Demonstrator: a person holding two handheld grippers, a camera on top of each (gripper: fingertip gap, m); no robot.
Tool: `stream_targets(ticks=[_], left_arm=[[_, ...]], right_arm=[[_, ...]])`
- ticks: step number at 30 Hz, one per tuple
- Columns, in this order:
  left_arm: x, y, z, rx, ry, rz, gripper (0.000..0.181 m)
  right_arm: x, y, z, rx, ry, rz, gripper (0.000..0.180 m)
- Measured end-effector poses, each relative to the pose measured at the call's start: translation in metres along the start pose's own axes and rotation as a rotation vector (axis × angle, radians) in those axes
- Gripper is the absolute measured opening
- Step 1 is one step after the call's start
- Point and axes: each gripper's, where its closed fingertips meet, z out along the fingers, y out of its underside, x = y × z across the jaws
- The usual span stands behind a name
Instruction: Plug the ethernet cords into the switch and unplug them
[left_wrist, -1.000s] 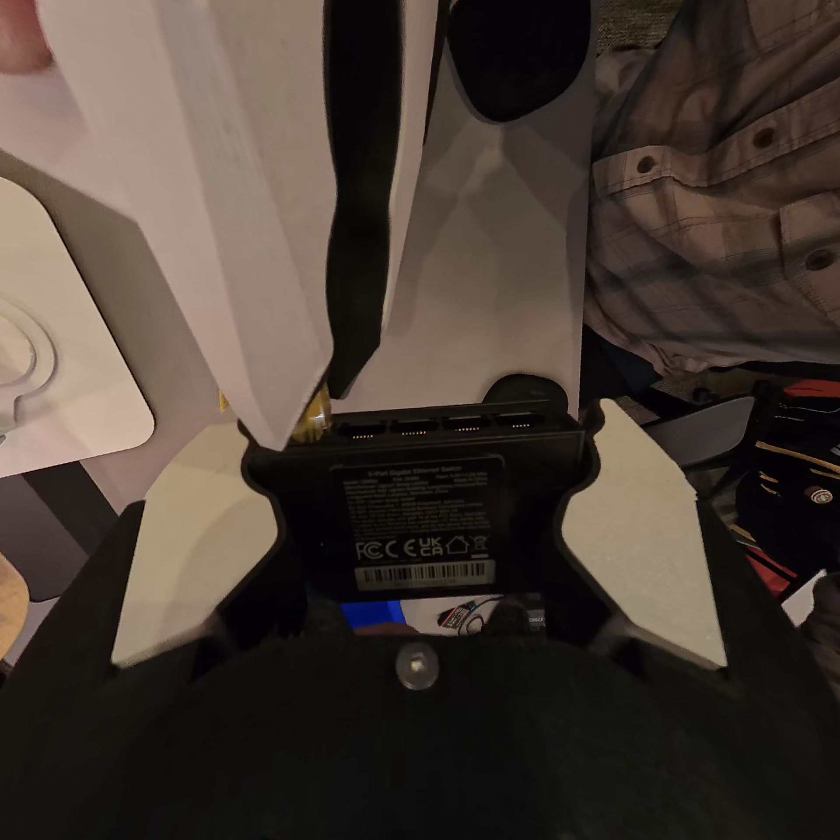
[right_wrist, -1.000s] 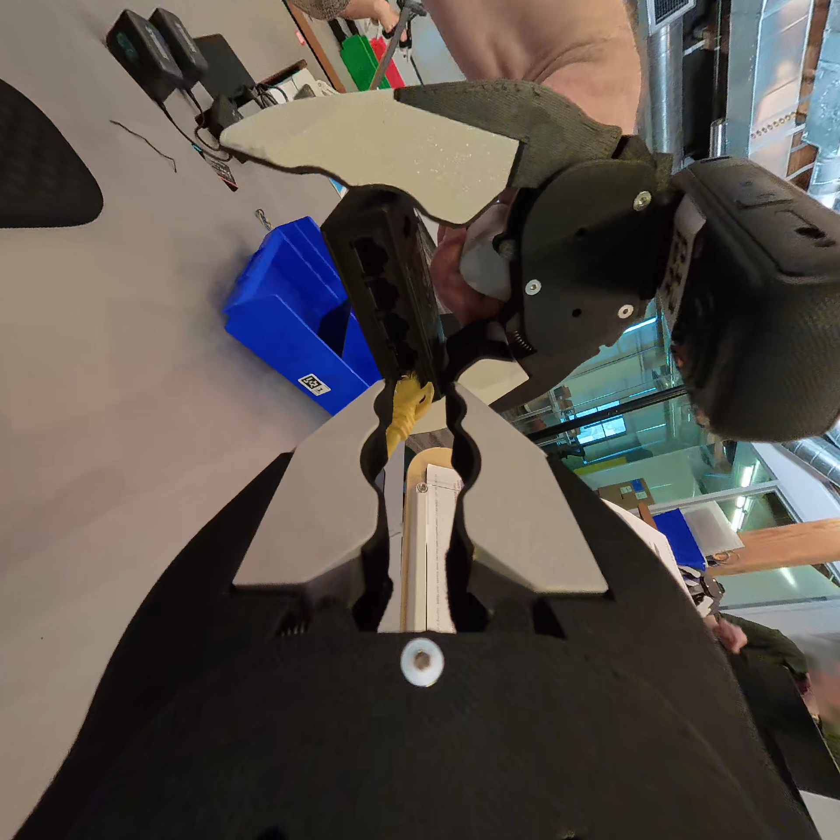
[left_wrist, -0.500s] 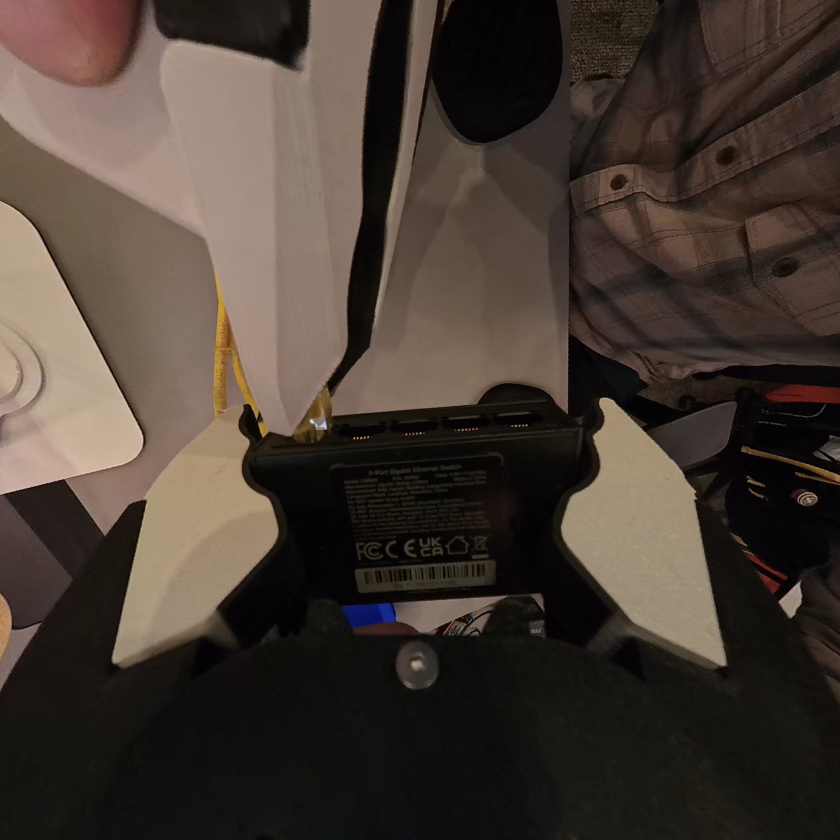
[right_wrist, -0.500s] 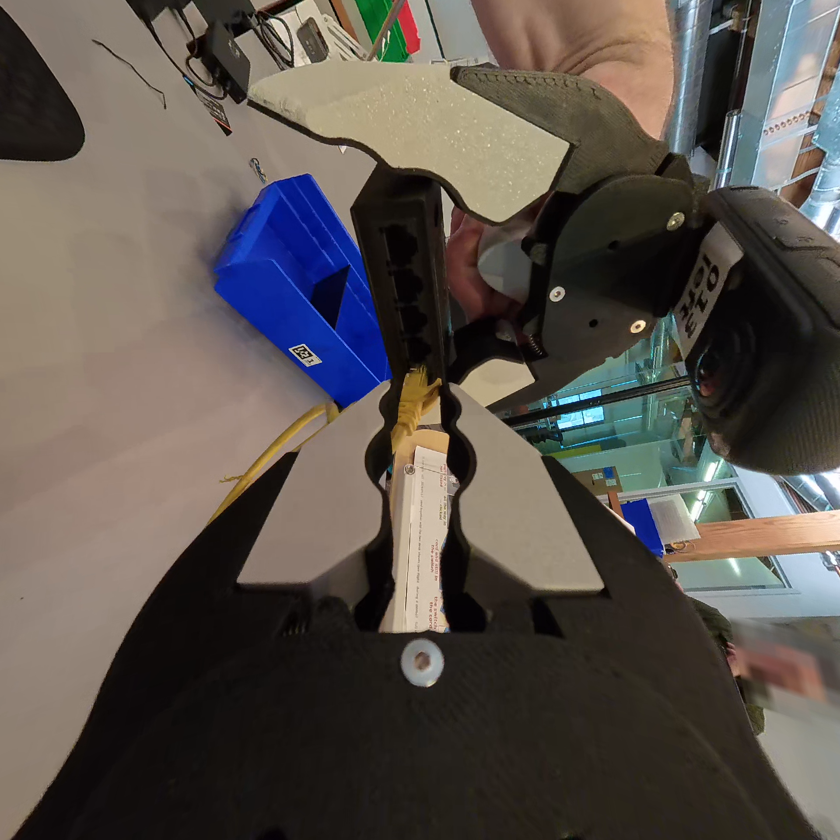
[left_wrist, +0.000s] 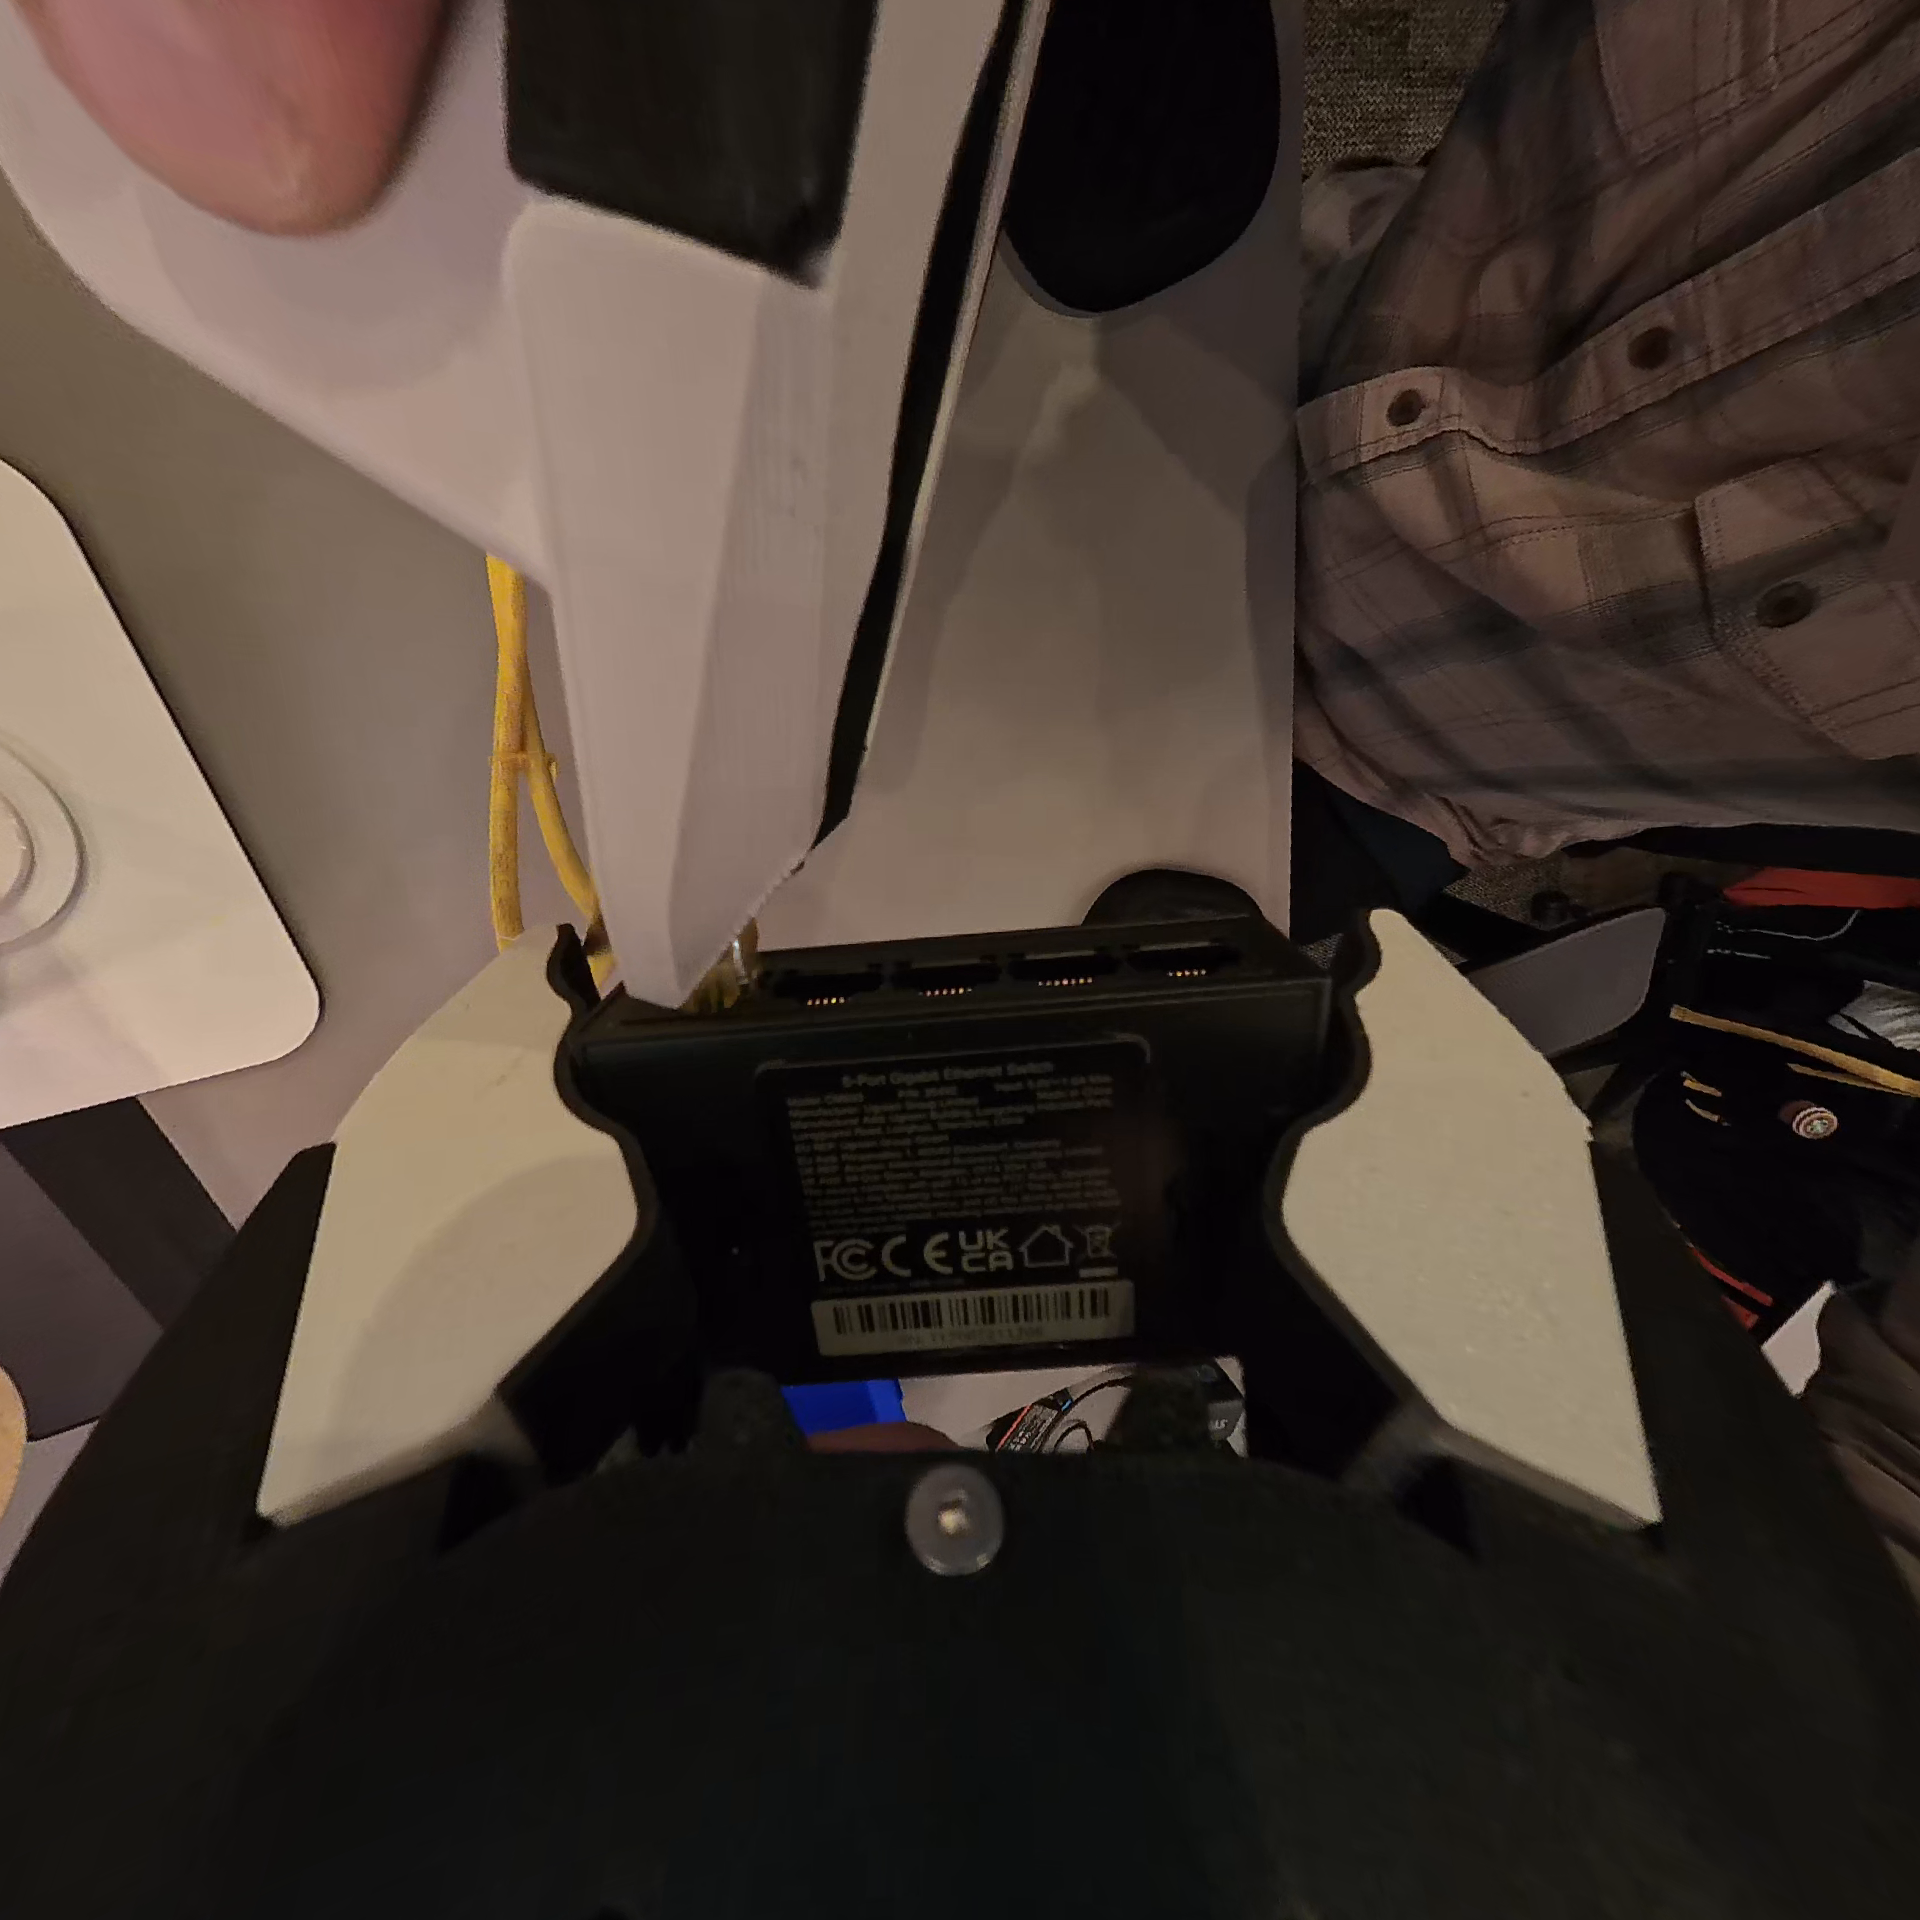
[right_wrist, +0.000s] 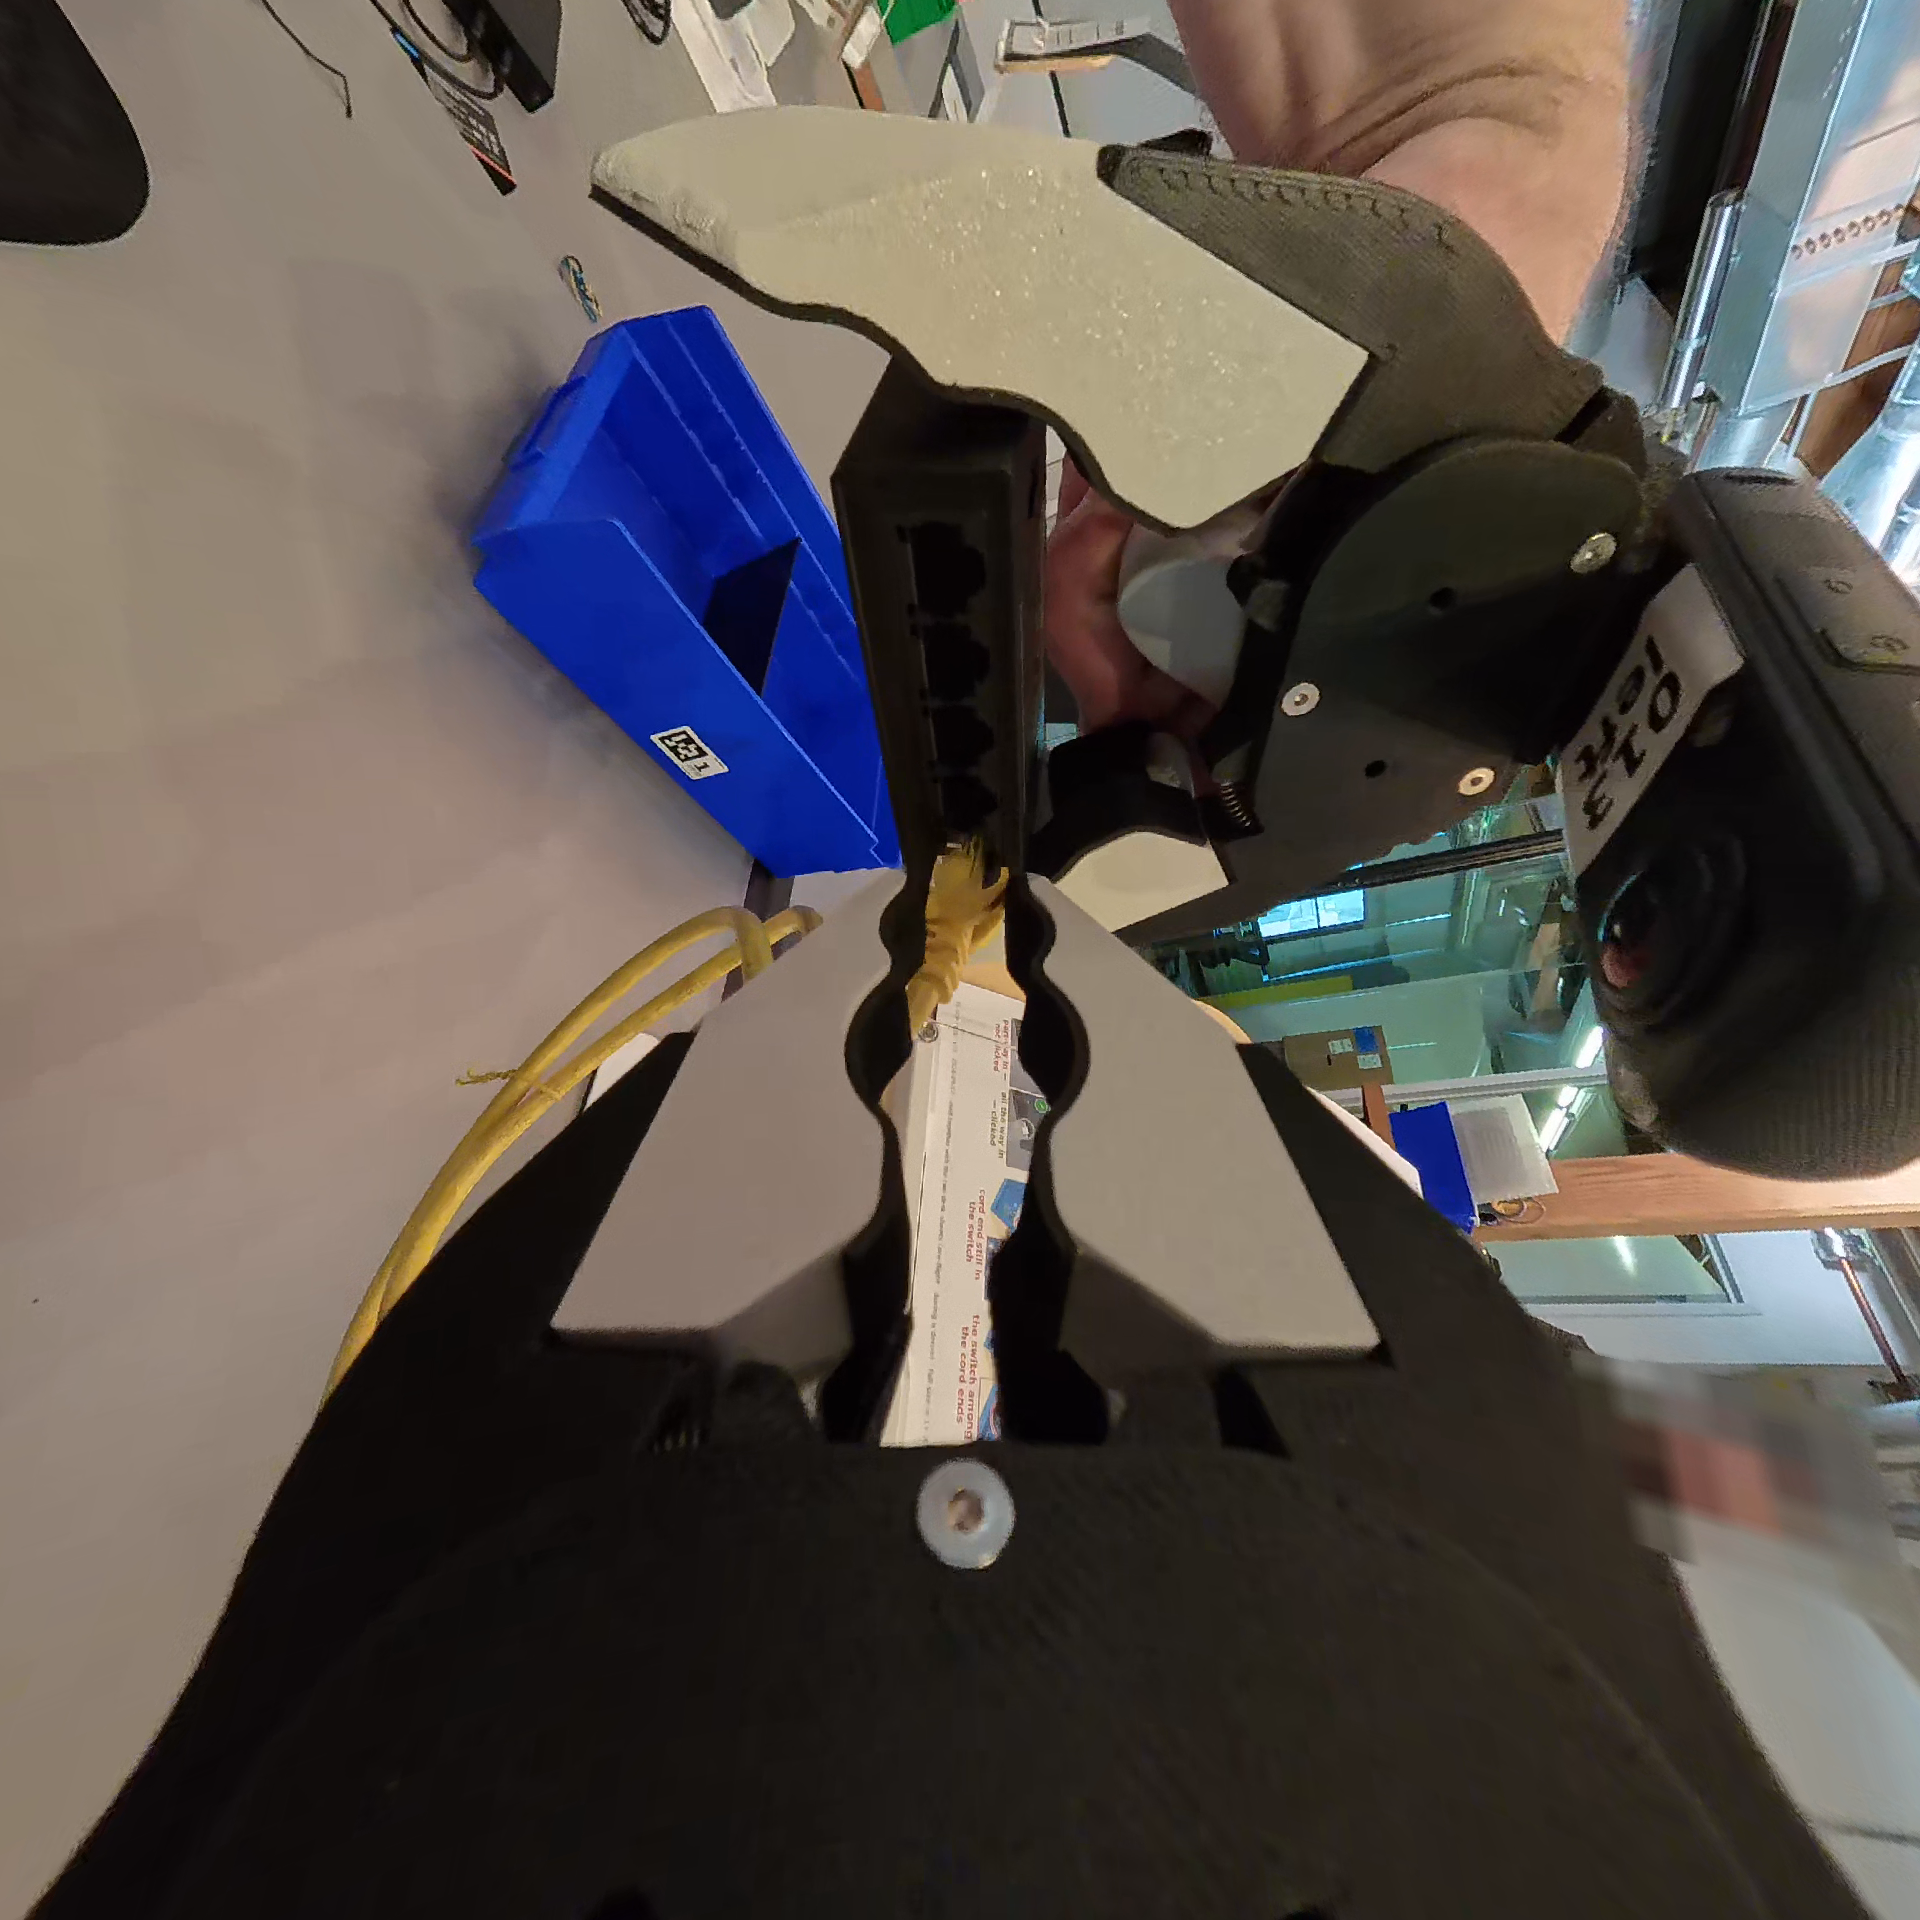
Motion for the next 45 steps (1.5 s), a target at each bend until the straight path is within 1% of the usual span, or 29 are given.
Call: stream_targets(ticks=[10, 15, 20, 23, 25, 27, 36, 45], left_arm=[[-0.002, 0.002, 0.007, -0.014, 0.024, -0.012, 0.130], [-0.002, 0.002, 0.006, 0.008, 0.029, -0.011, 0.130], [0.000, 0.001, 0.001, 0.028, 0.030, -0.020, 0.130], [0.000, 0.000, 0.000, 0.024, 0.038, -0.025, 0.130], [-0.001, -0.003, 0.000, 0.030, 0.042, -0.030, 0.130], [-0.002, -0.005, -0.001, 0.031, 0.040, -0.031, 0.130], [-0.007, -0.013, -0.004, 0.023, 0.038, -0.039, 0.130], [-0.012, -0.009, 0.000, -0.007, 0.030, -0.048, 0.129]], right_arm=[[-0.006, 0.005, 0.001, -0.095, -0.041, 0.008, 0.011], [-0.005, 0.005, 0.003, -0.129, -0.032, -0.012, 0.011], [0.000, 0.002, 0.003, -0.064, -0.018, 0.030, 0.013], [0.003, -0.003, -0.002, -0.025, -0.029, 0.062, 0.018], [0.007, -0.001, -0.004, -0.027, -0.013, 0.068, 0.018], [0.005, 0.001, -0.006, -0.036, -0.027, 0.063, 0.012], [0.008, 0.009, -0.012, -0.067, -0.024, 0.070, 0.012], [0.001, 0.013, -0.009, -0.095, -0.055, 0.077, 0.010]])
